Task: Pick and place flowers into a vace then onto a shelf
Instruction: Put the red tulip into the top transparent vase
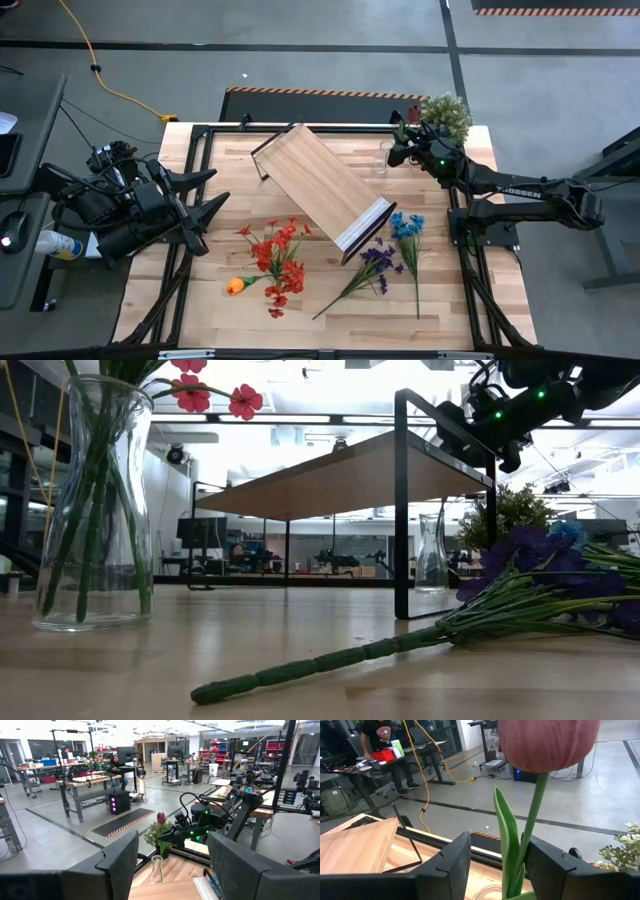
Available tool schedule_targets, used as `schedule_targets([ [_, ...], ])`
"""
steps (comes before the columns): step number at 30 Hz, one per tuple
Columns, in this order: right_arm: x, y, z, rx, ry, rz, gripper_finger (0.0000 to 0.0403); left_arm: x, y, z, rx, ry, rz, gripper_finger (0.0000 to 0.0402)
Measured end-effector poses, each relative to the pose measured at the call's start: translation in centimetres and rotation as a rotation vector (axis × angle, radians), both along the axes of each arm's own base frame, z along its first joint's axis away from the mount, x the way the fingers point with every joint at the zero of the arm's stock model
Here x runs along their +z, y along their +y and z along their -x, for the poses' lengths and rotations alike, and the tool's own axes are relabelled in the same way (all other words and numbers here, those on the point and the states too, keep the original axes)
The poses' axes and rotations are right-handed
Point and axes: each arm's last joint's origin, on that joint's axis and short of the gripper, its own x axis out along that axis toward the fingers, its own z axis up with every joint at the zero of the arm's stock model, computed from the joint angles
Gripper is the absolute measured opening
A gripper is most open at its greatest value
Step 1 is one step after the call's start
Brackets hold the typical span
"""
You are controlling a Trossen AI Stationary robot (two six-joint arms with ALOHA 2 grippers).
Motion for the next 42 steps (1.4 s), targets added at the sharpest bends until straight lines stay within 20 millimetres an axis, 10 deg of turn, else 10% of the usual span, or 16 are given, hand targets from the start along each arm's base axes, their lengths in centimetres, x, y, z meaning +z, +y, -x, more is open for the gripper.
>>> schedule_targets([
  [42,2.4,1.3,2.4,0.080,-0.037,0.090,0.0215,0.0,0.0,0.0,0.000,0.000,0.000,0.0269],
])
